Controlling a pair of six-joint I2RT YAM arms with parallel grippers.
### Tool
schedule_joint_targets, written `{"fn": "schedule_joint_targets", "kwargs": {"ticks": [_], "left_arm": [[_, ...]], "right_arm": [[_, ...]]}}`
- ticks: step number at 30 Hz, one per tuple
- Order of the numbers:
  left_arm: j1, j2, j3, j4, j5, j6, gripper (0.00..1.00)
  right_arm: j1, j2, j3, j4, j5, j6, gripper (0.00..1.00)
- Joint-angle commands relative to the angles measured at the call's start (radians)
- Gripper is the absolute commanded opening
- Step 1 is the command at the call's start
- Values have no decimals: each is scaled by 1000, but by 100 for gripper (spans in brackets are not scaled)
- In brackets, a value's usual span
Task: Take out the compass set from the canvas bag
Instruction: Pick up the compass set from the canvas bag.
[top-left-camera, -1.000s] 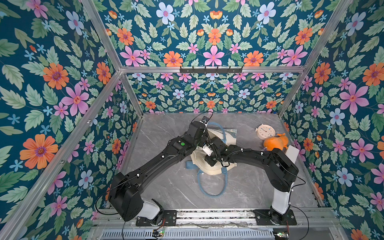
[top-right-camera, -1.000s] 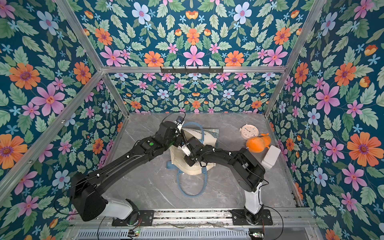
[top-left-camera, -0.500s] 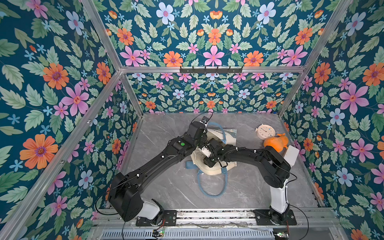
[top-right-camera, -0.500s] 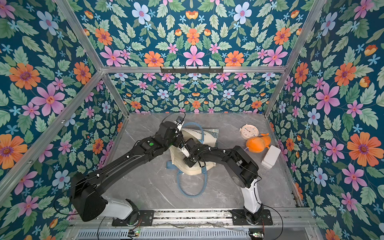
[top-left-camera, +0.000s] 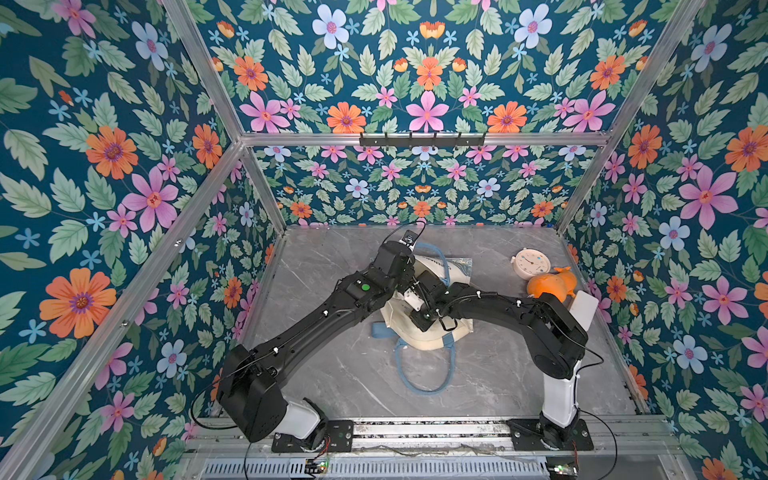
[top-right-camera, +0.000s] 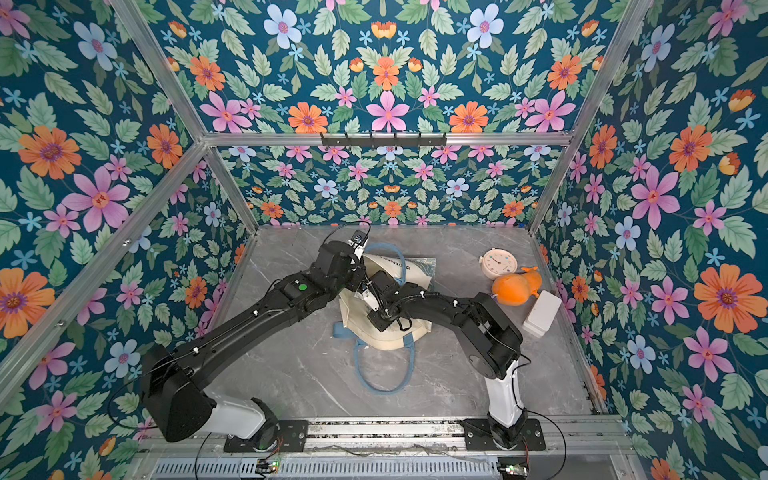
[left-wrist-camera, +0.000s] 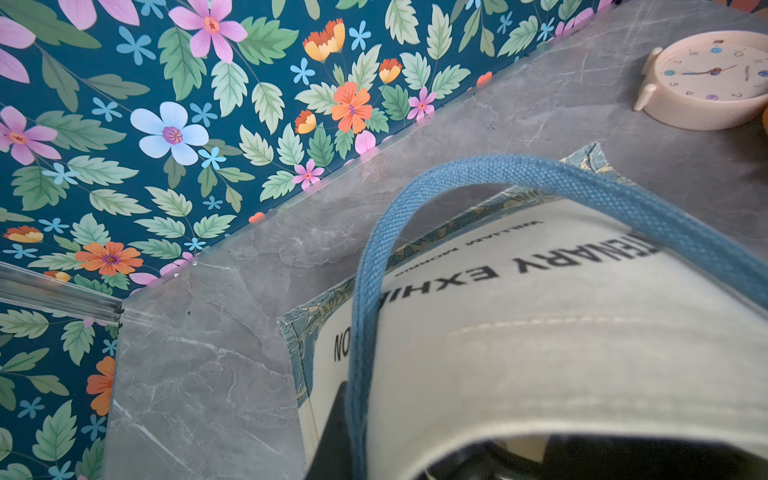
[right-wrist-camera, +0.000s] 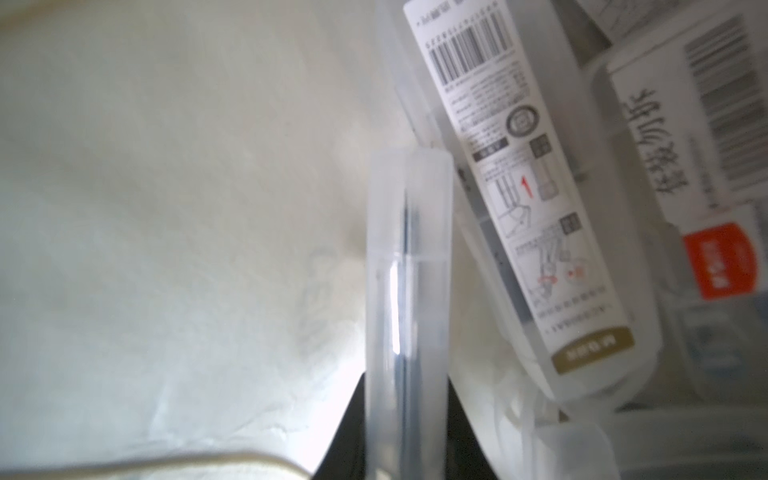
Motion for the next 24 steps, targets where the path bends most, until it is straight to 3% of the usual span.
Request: {"fn": "schedule_joint_targets", "kwargs": {"ticks": [1,7,20,24], "left_arm": [[0,5,8,14,-47,11,0],[4,-8,-25,26,-141,-3,0],[93,-40,-70,32,-130,-77,0],[147,-47,-86,13,-99,-89,0]], "right_arm": [[17,-56,5,-7,-27,38,11],[59,-212,-54,-60,-50,112,10],[116,-582,-211,-145,-104,243,7],[54,-736,-297,-143,-71,287,4]]}}
